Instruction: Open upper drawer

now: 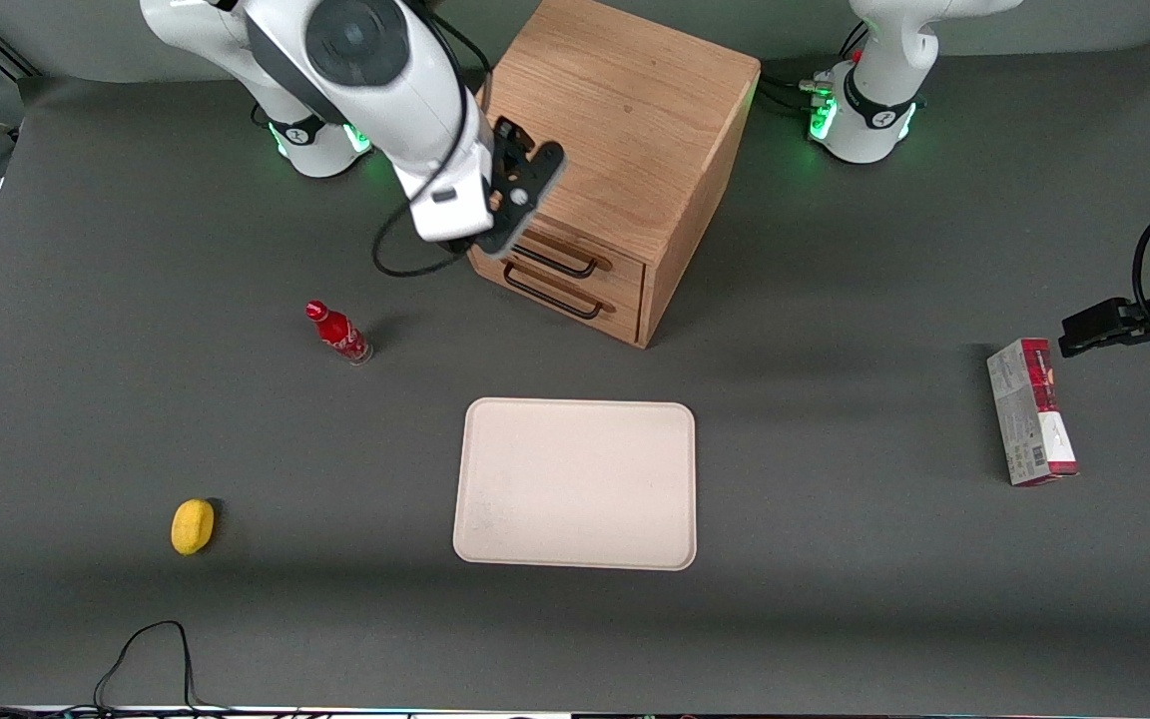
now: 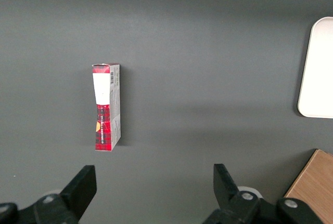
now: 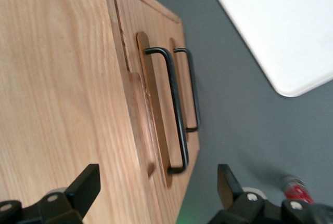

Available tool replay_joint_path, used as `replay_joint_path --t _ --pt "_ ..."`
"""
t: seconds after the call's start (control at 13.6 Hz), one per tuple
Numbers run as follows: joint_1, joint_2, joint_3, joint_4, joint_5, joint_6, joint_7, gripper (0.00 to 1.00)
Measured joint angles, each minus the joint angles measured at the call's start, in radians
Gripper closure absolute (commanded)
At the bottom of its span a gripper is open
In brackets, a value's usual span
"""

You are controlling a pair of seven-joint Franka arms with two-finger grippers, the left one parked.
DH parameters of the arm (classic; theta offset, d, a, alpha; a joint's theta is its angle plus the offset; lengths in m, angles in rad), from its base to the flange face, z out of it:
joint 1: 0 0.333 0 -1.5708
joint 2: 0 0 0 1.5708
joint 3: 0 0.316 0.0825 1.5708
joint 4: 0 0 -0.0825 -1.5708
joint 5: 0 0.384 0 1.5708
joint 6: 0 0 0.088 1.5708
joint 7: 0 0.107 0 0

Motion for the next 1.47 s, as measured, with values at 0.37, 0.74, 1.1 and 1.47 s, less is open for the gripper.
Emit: replay_joint_path --t 0.37,0.74,1.1,1.47 --pt "-0.001 0.099 0.002 -0.005 -0.001 0.046 -0.115 0.0" --pt "-0.002 0.108 -0.002 -0.054 -0.035 0.108 -0.16 0.0" --pt "-0.002 0.13 -0.006 -0.097 -0.091 0.153 -0.19 0.0" --pt "-0.003 0.15 -0.007 -0.132 -0.123 0.213 -0.201 0.0"
